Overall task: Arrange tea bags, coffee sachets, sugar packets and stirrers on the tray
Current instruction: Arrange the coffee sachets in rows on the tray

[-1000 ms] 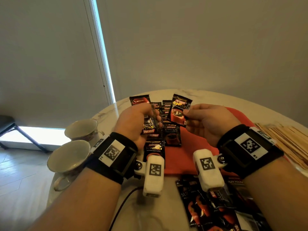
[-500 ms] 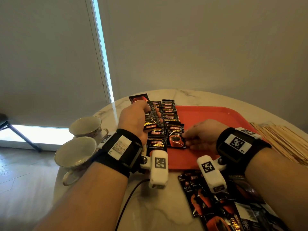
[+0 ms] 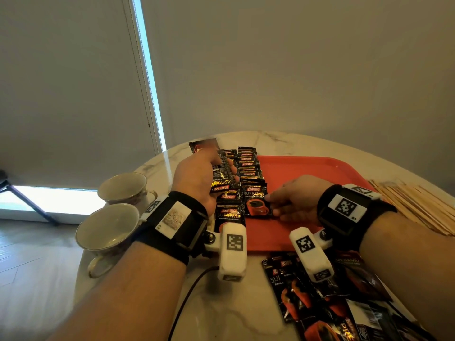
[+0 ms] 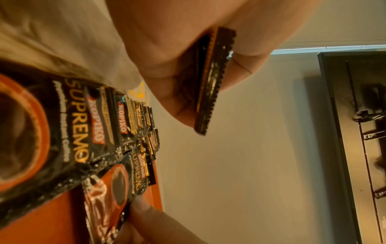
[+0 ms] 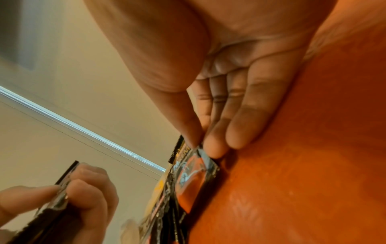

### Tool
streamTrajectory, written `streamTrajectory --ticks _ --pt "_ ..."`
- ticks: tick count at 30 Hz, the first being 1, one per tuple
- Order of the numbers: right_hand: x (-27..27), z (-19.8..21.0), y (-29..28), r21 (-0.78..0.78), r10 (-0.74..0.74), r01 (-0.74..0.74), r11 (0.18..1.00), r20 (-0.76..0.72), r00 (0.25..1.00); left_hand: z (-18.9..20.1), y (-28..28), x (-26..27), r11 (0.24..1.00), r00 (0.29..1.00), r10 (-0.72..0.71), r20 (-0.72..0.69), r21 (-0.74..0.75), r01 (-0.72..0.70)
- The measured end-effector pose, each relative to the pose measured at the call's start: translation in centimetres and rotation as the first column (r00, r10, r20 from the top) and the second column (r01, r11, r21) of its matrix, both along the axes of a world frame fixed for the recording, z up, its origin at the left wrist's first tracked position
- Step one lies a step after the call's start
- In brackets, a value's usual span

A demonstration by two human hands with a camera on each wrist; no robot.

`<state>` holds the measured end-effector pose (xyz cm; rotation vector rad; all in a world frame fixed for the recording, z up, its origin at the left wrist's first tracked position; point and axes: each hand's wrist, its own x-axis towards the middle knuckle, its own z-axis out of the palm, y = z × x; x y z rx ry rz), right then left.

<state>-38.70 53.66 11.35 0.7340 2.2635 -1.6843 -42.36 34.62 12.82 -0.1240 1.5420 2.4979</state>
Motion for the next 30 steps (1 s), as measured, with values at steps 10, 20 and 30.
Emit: streamTrajectory --ticks 10,20,30 --pt "0.4 0.2 0.3 -0.052 -0.025 0.022 0.998 -0.062 0.998 -0.5 0.3 -0.4 0.999 1.000 -0.014 0.015 -0.031 0.015" --pt "0.5 2.1 -0.9 -0.306 0.052 -0.191 0.933 -0.408 0.912 -0.8 1.0 0.5 0.967 0.968 -0.210 -0.140 -0.174 0.185" --pt "0.1 2.7 -0.6 -0.561 -0.200 -0.102 0.821 -0.450 0.870 -1.3 0.8 0.0 0.956 0.951 -0.240 -0.196 -0.215 0.198"
